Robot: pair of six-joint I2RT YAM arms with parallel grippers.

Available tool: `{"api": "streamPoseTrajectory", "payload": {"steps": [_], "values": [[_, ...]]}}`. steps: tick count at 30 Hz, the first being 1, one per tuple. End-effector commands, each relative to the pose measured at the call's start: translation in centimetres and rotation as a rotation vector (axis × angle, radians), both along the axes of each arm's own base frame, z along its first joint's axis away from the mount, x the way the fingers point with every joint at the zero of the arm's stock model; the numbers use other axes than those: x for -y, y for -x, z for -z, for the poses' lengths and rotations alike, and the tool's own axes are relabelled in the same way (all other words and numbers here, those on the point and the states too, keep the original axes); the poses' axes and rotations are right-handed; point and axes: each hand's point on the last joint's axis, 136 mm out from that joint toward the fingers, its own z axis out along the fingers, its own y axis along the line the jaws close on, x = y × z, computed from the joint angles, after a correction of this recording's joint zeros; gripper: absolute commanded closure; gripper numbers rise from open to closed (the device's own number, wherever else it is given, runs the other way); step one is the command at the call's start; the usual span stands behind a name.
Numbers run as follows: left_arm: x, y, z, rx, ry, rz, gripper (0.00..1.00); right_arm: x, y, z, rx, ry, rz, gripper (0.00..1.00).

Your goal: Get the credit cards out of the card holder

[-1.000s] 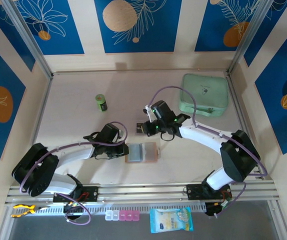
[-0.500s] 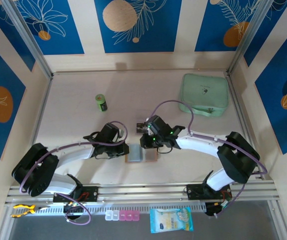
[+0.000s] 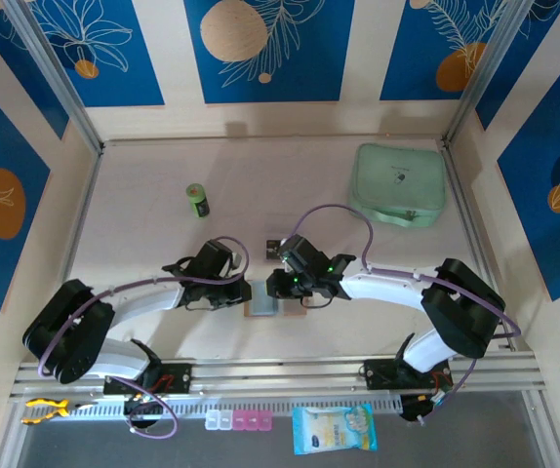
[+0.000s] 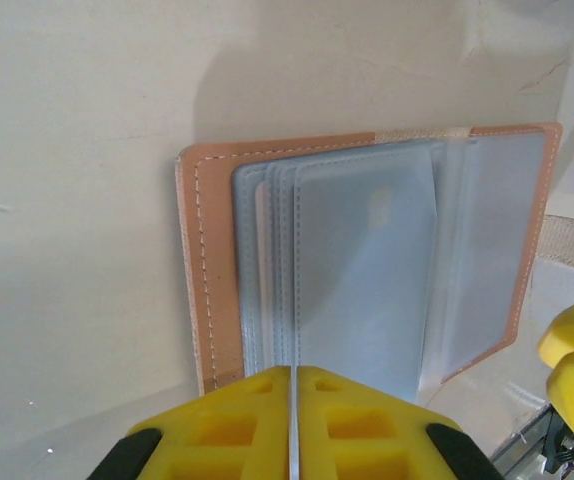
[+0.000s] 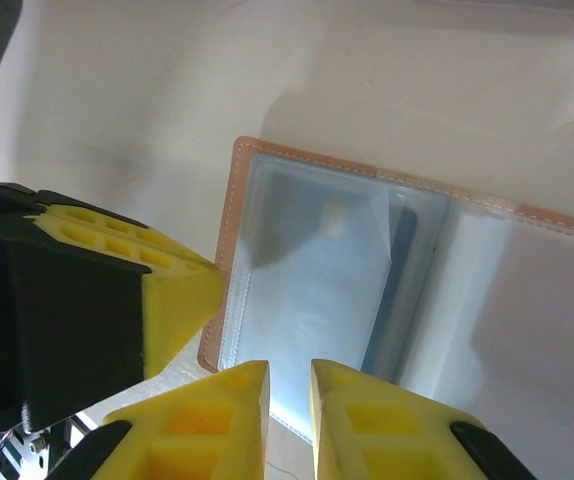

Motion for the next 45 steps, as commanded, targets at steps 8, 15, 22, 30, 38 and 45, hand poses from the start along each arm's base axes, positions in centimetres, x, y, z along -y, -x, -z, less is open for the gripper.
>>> {"api": "streamPoseTrajectory", "payload": {"steps": [8, 15, 22, 30, 38, 45], "values": [[-1.2, -0.2, -0.7, 0.028, -0.008, 0.010, 0.90, -0.2, 0.4, 0.8, -0.022, -0.016, 0.008, 0.79], [-1.2, -0.5, -0.7, 0.036, 0.005, -0.001, 0.91, -0.4, 0.4, 0.9, -0.028, -0.048, 0.016, 0.76], [-1.0, -0.3, 0.0, 0.018, 0.020, 0.002, 0.92, -0.6, 0.3, 1.2, -0.037, -0.072, 0.009, 0.73], [-0.8, -0.2, 0.5, 0.008, 0.040, -0.008, 0.93, -1.2, 0.4, 2.0, -0.061, -0.085, -0.007, 0.73], [-1.1, 0.1, 1.1, -0.006, 0.023, -0.008, 0.93, -1.3, 0.5, 2.6, -0.078, -0.092, -0.007, 0.73], [-1.4, 0.5, 1.9, -0.024, 0.011, -0.011, 0.93, -1.0, 0.7, 3.4, -0.101, -0.066, 0.000, 0.73]]}}
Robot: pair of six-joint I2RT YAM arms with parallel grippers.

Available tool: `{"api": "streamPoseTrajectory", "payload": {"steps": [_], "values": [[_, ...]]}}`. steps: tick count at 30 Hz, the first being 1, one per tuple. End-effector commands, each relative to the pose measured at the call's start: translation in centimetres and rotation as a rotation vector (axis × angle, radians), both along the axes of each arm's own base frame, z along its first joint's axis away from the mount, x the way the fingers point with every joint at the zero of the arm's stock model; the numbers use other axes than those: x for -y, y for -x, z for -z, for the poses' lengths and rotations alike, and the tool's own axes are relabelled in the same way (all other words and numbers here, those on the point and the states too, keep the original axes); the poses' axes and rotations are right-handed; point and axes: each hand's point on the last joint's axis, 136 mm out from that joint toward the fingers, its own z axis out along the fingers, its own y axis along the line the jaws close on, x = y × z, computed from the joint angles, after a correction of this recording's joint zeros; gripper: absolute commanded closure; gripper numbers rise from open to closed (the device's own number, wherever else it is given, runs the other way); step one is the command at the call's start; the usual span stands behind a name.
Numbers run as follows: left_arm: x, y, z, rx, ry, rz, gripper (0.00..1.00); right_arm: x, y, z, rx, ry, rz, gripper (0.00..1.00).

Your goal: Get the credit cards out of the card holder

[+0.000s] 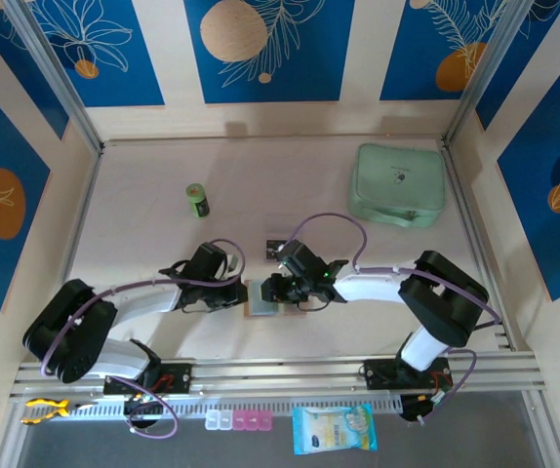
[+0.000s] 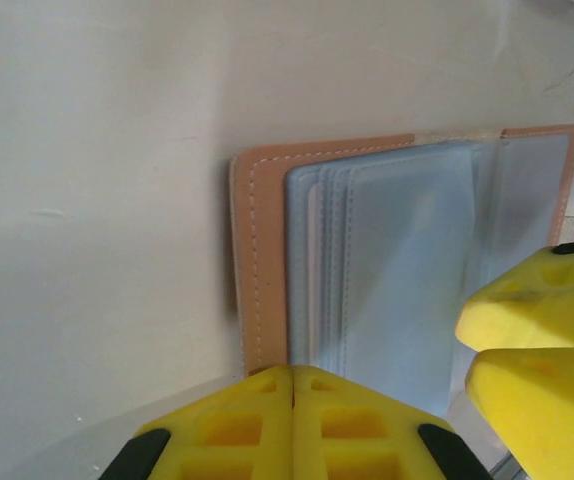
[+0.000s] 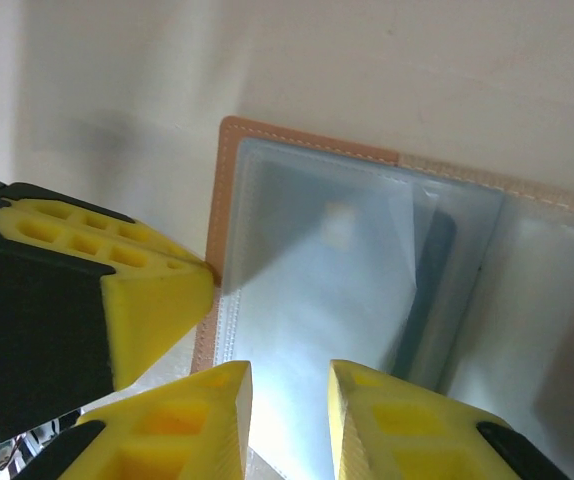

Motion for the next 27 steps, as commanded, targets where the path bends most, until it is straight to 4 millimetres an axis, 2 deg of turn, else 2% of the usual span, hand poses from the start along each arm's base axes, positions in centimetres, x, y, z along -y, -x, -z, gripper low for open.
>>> {"api": "streamPoseTrajectory", "payload": {"steps": [1, 10, 17, 20, 27], "values": [[-0.7, 0.5, 0.9, -0.024, -0.019, -0.009, 0.93, 0.5, 0.3, 0.8, -0.035, 0.017, 0.015, 0.73], [-1.9, 1.6, 2.0, -0.044, -0.058, -0.011, 0.93, 2.1, 0.9, 2.2, -0.060, 0.083, 0.038, 0.73], [-2.6, 2.1, 2.2, -0.043, -0.089, -0.004, 0.93, 2.7, 1.2, 2.4, -0.059, 0.110, 0.024, 0.73], [-2.4, 1.7, 1.4, -0.027, -0.085, 0.000, 0.93, 2.7, 1.1, 2.3, -0.057, 0.109, 0.023, 0.73], [-0.6, -0.3, -2.5, 0.035, -0.006, -0.014, 0.89, 2.8, 1.2, 2.5, -0.062, 0.105, 0.029, 0.73]]}}
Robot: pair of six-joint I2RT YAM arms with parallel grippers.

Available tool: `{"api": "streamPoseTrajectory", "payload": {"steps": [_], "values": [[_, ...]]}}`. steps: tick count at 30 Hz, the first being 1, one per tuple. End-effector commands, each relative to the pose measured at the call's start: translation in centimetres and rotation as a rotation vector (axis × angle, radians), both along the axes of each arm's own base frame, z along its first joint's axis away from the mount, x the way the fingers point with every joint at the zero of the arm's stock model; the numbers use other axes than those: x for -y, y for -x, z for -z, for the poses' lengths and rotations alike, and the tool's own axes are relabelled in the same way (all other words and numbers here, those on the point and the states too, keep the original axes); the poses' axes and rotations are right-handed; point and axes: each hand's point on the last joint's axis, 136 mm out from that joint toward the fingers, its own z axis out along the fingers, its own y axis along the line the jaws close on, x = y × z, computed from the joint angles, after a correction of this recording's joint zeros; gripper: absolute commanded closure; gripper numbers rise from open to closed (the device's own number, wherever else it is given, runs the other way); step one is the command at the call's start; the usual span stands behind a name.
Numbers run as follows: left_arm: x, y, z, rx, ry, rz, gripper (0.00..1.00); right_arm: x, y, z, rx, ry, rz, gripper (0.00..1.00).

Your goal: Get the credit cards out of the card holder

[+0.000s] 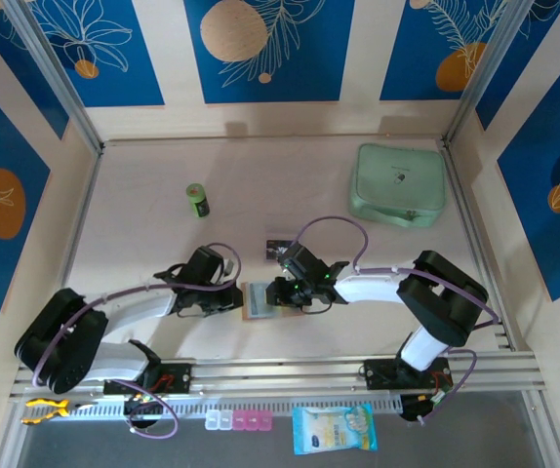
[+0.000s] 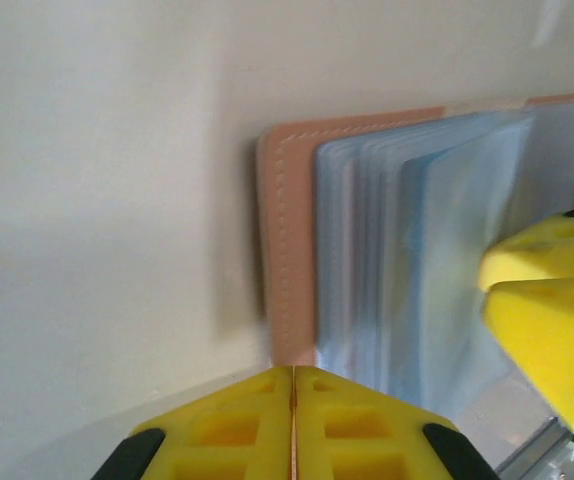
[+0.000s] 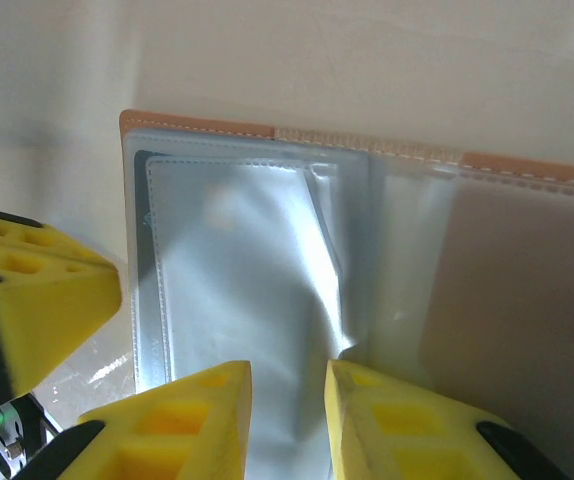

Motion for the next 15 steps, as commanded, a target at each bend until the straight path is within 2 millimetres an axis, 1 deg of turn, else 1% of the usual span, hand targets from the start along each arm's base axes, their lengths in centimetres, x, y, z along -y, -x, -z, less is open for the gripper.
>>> {"api": "streamPoseTrajectory", "payload": {"steps": [1, 4, 7, 12, 15], "values": [[0.8, -1.4, -2.6, 0.042, 0.035, -0.015, 0.87, 1.5, 0.6, 1.2, -0.029, 0.053, 0.013, 0.73], [1.6, -2.0, -3.8, 0.056, 0.064, -0.019, 0.80, 1.4, 0.7, 1.4, -0.037, 0.047, 0.015, 0.73], [2.6, -2.2, -4.3, 0.058, 0.088, -0.012, 0.74, 1.5, 0.8, 1.6, -0.045, 0.037, 0.027, 0.73], [4.0, -1.9, -3.4, 0.033, 0.079, 0.020, 0.69, 1.6, 1.0, 1.8, -0.054, 0.024, 0.038, 0.73], [4.4, -1.7, -2.7, 0.024, 0.068, 0.026, 0.67, 1.5, 1.0, 1.7, -0.055, 0.013, 0.038, 0.73]]}}
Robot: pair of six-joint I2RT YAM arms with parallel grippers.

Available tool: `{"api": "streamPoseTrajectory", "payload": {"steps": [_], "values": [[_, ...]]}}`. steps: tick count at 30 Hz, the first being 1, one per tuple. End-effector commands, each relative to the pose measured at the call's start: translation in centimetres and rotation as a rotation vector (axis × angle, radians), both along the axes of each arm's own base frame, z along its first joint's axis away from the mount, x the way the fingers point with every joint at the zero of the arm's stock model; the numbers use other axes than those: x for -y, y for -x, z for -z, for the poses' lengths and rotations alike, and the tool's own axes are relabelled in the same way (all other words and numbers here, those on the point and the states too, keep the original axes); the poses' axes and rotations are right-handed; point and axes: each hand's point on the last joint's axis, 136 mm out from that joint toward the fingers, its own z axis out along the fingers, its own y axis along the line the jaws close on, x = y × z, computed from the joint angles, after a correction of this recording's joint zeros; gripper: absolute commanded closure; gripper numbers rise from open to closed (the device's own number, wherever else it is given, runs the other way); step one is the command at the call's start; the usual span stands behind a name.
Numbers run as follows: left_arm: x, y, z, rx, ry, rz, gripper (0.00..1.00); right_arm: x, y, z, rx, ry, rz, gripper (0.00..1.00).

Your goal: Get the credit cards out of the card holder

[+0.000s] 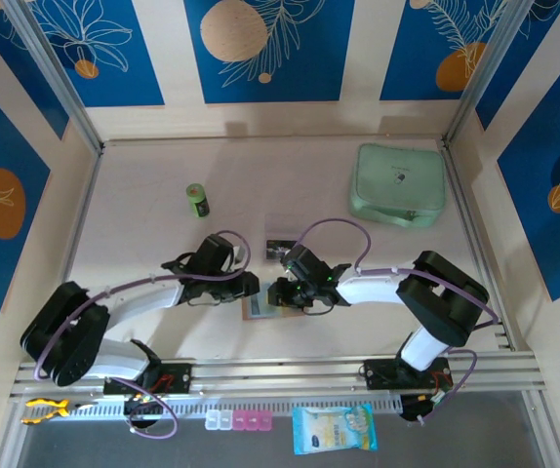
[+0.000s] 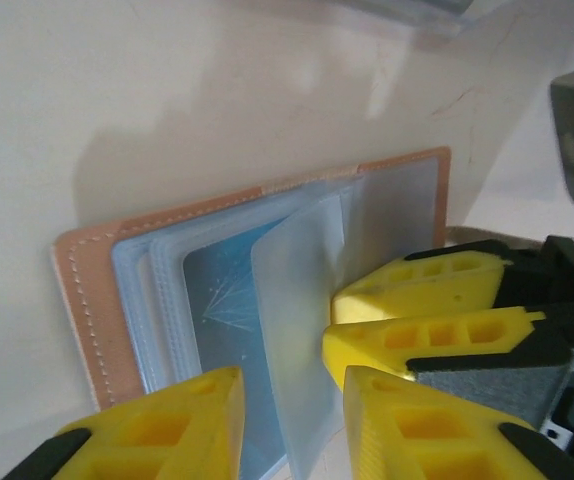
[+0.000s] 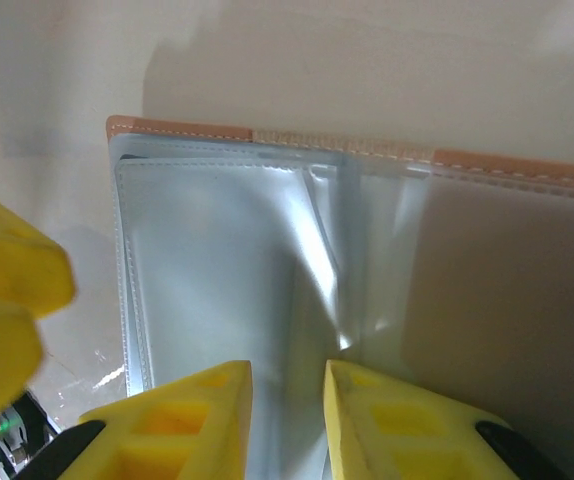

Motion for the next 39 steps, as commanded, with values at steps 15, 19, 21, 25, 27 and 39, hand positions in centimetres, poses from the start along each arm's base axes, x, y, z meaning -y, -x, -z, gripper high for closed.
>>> {"api": "streamPoseTrajectory", "payload": {"steps": [15, 19, 21, 25, 27, 39], "values": [[2.4, -0.4, 0.2, -0.016, 0.037, 0.009, 0.73, 0.8, 0.9, 0.4, -0.042, -0.003, 0.016, 0.73], [2.7, -0.6, -0.1, -0.012, 0.045, 0.006, 0.73, 0.8, 0.8, -0.5, -0.024, -0.013, 0.018, 0.73], [2.8, -0.6, -0.3, -0.009, 0.048, 0.010, 0.73, 0.9, 0.6, -1.0, -0.012, -0.016, 0.022, 0.73], [3.0, -0.7, -0.7, -0.006, 0.051, 0.010, 0.73, 1.2, 0.5, -1.9, 0.009, -0.017, 0.026, 0.73], [3.1, -0.8, -0.9, -0.005, 0.053, 0.011, 0.73, 1.4, 0.3, -2.4, 0.020, -0.016, 0.030, 0.73], [5.3, -1.2, -2.9, 0.021, 0.073, 0.044, 0.58, 4.4, -1.1, -5.7, 0.098, -0.021, 0.086, 0.72]]}}
